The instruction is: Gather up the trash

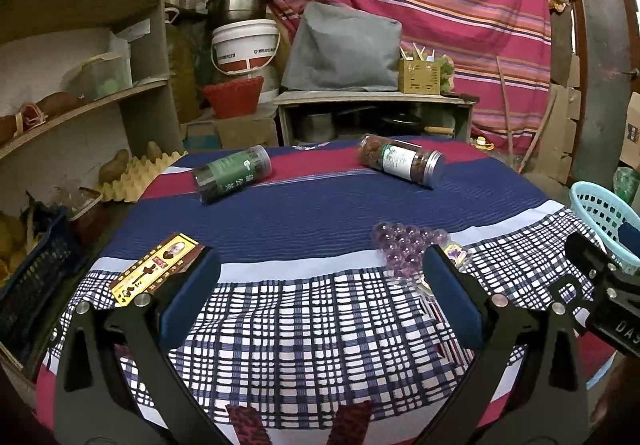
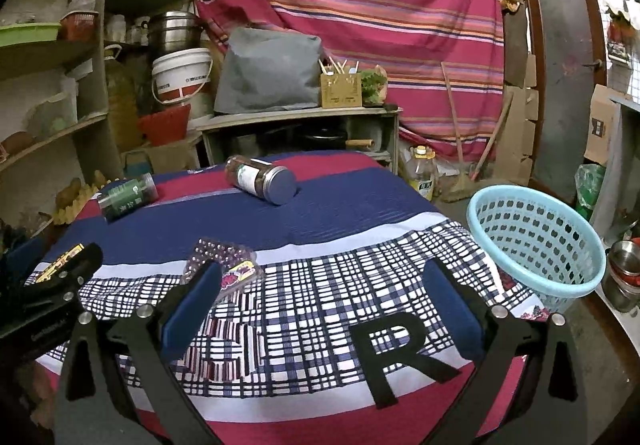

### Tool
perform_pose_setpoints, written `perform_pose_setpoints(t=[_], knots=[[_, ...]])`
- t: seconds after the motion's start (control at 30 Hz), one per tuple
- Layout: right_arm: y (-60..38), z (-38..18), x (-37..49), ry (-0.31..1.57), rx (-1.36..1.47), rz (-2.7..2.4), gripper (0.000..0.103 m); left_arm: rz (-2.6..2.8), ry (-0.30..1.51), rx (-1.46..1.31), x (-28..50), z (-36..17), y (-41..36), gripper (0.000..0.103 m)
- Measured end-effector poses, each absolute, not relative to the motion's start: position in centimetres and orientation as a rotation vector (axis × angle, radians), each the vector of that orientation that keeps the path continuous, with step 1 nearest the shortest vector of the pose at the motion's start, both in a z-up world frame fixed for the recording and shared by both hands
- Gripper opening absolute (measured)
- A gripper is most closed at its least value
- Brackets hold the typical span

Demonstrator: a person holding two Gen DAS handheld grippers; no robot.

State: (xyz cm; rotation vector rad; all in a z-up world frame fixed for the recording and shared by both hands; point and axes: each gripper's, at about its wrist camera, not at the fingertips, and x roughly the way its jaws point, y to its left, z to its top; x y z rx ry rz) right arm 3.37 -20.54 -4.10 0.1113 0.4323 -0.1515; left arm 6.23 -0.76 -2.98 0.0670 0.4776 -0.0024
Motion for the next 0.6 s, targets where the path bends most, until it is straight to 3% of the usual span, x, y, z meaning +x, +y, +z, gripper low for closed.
perform_pose_setpoints(t=[0.6], knots=[[-20.17,-5.19,3.83,0.454,0.094,-0.180,0.098,0.010,0.501,0.074,6.64,-3.86,-1.09,0.098]])
